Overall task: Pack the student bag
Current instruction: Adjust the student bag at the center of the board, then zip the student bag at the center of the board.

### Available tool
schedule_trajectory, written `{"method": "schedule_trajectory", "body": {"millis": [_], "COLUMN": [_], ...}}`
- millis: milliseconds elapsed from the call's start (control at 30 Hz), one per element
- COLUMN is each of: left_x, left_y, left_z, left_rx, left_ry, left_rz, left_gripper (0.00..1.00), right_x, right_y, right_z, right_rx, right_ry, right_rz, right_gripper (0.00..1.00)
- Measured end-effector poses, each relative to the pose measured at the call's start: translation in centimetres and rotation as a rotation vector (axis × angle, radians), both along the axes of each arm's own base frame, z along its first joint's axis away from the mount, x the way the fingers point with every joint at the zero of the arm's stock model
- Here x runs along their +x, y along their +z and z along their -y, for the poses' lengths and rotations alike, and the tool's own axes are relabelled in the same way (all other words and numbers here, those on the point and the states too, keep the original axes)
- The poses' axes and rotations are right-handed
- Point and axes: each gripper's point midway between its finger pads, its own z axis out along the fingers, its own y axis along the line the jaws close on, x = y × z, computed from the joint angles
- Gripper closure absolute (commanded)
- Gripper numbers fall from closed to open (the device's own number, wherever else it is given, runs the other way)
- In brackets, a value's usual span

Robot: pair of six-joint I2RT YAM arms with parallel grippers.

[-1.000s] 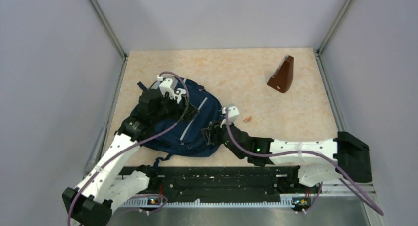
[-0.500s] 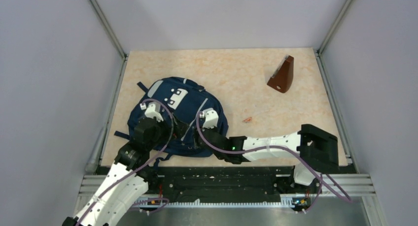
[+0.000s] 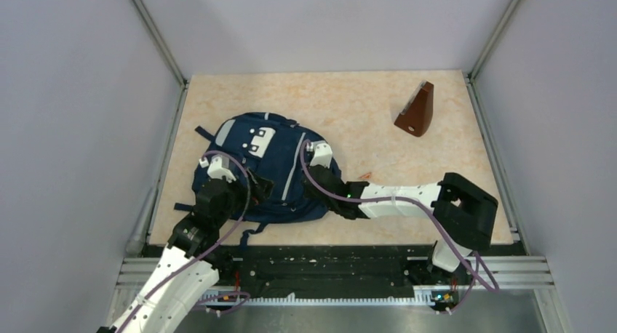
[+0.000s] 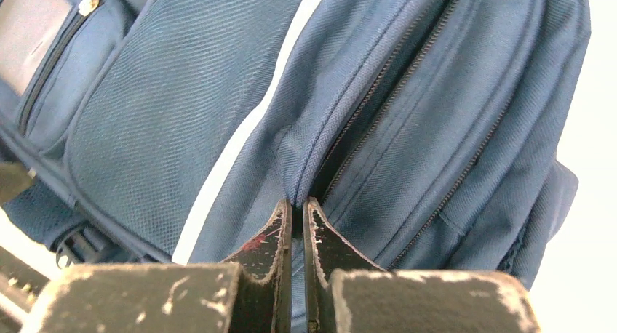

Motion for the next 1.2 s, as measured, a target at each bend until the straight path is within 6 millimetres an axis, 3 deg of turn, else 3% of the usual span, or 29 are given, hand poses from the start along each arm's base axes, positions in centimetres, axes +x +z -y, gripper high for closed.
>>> {"method": "schedule_trajectory", "body": {"millis": [167,300,400,633,833,1033,1200], "left_x": [0.1,0.4,0.7,1.8,2.7,3.1,3.2], "left_y": [-0.5,-1.2,-1.7,-1.5,-1.9,-3.6,-4.3], "left_z": [-0.2,0.0,0.2,1.1,1.6,1.7,1.8], "left_rx": [0.002,-0.007,-0.006,-0.027,-0.024,0.004,0.015], "left_ry": [0.017,0.021,0.024,0.006,0.000,0.001,0.002], "left_rz": [-0.005,-0.018,-0.032,-0.013,-0.020,-0.077,-0.101], "left_gripper": [0.09,0.26,0.34,0.38,0.39,0.41,0.43], "right_x": [3.9,5.8,5.9,4.9,2.7,-0.9,-2.5], "right_y": [0.0,0.3,0.5,2.5,3.0,3.2,3.5], "right_z": [2.1,3.3,3.5,4.5,5.5,3.7,2.5], "right_rx": [-0.025,-0.048,-0.062,-0.028,0.005,0.039,0.069], "right_ry": [0.010,0.012,0.028,0.042,0.029,0.070,0.094], "right_rz": [0.001,0.017,0.030,0.055,0.044,0.031,0.034], "right_gripper": [0.99,0.67,0.56,0.52,0.50,0.51,0.55]}}
